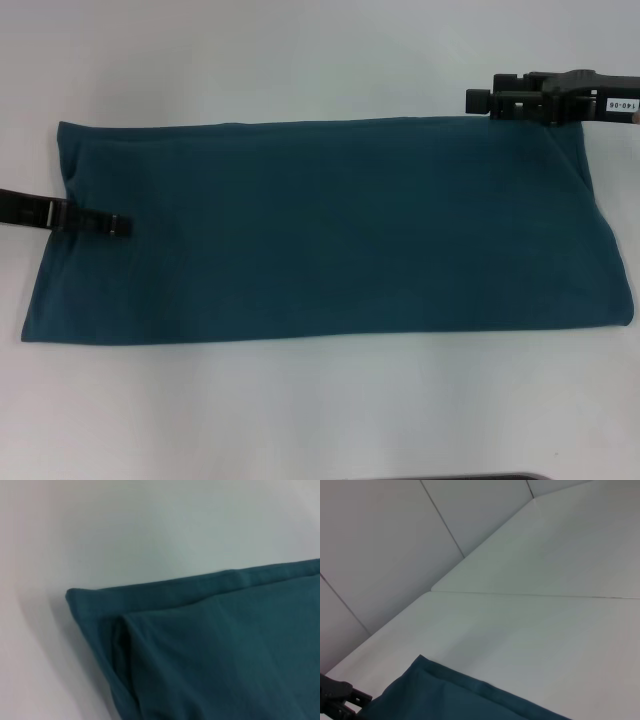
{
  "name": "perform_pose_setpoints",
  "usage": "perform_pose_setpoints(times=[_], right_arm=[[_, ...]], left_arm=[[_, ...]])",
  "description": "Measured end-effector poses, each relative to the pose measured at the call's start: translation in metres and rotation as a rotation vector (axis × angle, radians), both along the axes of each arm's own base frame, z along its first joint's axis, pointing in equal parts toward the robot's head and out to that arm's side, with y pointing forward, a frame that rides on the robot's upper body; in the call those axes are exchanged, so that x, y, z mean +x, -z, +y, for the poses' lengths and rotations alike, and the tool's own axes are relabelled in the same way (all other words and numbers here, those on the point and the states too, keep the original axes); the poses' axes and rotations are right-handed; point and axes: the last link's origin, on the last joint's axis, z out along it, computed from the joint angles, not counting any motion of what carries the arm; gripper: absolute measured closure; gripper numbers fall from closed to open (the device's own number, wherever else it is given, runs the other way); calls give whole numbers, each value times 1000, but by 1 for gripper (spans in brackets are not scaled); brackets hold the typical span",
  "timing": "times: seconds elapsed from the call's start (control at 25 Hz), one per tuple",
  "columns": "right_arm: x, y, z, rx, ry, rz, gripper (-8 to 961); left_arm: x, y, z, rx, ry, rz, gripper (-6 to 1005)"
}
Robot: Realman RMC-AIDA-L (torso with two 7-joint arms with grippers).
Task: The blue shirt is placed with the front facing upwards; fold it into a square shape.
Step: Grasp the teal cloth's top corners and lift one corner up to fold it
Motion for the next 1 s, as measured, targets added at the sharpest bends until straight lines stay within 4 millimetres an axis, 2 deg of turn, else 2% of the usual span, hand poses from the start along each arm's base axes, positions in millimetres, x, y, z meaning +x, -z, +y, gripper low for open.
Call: perform_pose_setpoints(times=[1.0], right_arm=[[-1,0,1,2,-1,1,175]], left_arm=[[8,5,4,-10,31,-4,112]])
